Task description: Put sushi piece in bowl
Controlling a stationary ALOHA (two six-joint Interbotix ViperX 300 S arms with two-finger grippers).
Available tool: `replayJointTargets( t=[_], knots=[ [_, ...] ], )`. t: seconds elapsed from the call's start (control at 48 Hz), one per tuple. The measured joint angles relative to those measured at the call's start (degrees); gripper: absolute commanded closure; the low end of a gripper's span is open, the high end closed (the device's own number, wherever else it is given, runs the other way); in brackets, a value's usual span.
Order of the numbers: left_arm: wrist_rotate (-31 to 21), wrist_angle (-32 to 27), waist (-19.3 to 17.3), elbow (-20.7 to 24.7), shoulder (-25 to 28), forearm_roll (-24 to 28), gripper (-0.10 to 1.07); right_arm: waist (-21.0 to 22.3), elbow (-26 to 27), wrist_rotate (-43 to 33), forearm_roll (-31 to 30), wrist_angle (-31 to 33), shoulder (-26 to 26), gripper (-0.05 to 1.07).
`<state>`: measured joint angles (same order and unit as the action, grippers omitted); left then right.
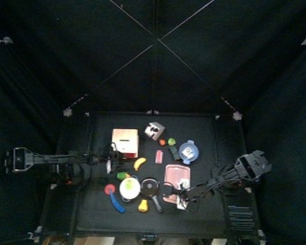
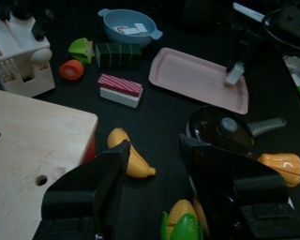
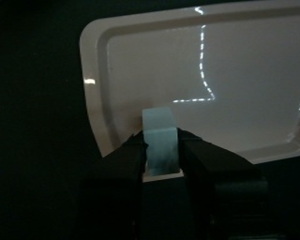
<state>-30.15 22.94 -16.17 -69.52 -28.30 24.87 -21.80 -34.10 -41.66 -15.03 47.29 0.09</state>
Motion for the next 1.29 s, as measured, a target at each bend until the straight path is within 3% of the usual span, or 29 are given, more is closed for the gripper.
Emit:
replayJointTargets(
  t=[0.167,0.521,0.667,0.812,1.042,1.292],
  knots=[
    [0.0,0.0,0.1,0.0,-0.1,-0.1,0.14,3.4,-0.1,0.0,-3.6,1.2,-3.7,0.43],
    [0.0,0.0,0.1,0.0,0.0,0.0,0.14,22.7,-4.8,0.0,-6.5,2.8,-14.9,0.43],
    [0.0,0.0,0.1,0.0,-0.1,-0.1,0.14,31.2,-8.1,0.0,-7.1,1.9,-17.1,0.41],
    [0.0,0.0,0.1,0.0,-0.1,-0.1,0.14,37.1,-11.1,-0.1,-7.2,0.0,-17.3,0.40],
    [0.0,0.0,0.1,0.0,0.0,-0.1,0.14,39.9,-14.1,-0.1,-7.2,-4.0,-17.3,0.34],
    [0.0,0.0,0.1,0.0,-0.1,0.0,0.14,41.7,-15.0,0.0,-7.2,-5.7,-17.3,0.16]
  ],
)
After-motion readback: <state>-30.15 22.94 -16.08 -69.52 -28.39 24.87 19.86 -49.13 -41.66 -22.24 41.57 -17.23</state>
